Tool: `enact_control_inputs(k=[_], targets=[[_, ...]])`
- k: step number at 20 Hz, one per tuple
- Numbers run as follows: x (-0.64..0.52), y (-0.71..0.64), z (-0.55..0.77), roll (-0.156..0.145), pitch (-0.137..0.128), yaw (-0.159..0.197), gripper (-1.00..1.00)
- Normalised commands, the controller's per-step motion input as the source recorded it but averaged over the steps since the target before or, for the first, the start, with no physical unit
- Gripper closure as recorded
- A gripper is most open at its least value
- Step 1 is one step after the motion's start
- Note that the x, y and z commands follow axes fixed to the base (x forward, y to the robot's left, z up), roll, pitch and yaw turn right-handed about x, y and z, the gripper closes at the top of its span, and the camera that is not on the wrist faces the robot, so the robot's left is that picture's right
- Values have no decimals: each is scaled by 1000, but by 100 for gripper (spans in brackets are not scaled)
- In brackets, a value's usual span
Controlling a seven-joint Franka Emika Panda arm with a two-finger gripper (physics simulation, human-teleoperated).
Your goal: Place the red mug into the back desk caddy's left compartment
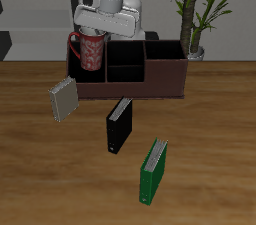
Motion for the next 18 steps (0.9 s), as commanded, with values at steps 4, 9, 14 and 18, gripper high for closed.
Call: enact_control_inputs(k=[4, 9, 14, 18], targets=[[-43, 23, -155, 7, 12, -14, 100], [-78, 59, -128, 10, 7, -14, 100], [-33, -82, -6, -21, -10, -8, 100], [21, -144, -94, -34, 4, -12, 100]])
